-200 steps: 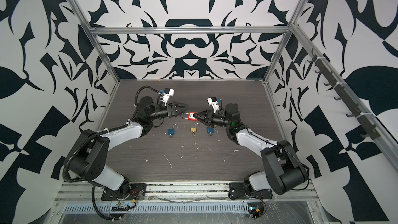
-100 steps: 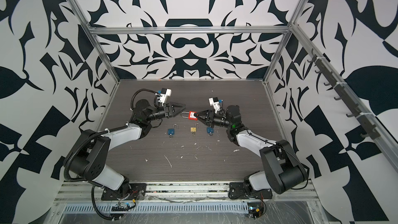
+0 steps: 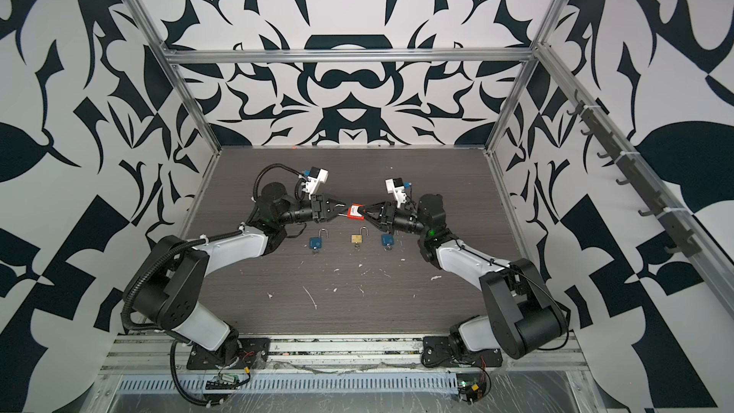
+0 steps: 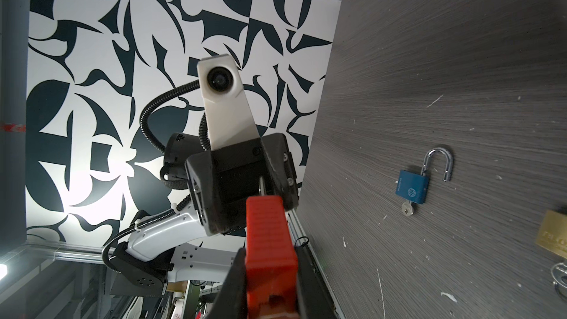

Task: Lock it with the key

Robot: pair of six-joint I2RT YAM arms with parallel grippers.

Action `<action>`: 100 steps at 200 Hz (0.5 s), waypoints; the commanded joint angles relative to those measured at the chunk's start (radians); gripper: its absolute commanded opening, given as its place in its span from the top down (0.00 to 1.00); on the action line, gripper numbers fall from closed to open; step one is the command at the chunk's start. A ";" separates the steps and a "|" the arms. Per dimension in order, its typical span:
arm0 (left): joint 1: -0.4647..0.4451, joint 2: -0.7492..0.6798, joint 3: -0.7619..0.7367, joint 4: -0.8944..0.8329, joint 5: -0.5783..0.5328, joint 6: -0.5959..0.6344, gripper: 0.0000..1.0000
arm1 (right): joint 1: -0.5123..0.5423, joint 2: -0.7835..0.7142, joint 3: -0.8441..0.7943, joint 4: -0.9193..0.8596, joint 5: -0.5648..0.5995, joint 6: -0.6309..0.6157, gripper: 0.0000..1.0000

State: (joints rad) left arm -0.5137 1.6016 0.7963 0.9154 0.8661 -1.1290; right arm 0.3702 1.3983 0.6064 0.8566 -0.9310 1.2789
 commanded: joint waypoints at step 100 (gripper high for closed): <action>-0.042 0.037 0.075 -0.007 0.051 -0.018 0.66 | 0.001 -0.046 0.040 -0.023 0.014 -0.075 1.00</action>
State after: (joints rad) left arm -0.5442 1.6321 0.8261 0.8879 0.8825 -1.1374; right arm 0.3702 1.3842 0.6086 0.8265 -0.9306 1.2354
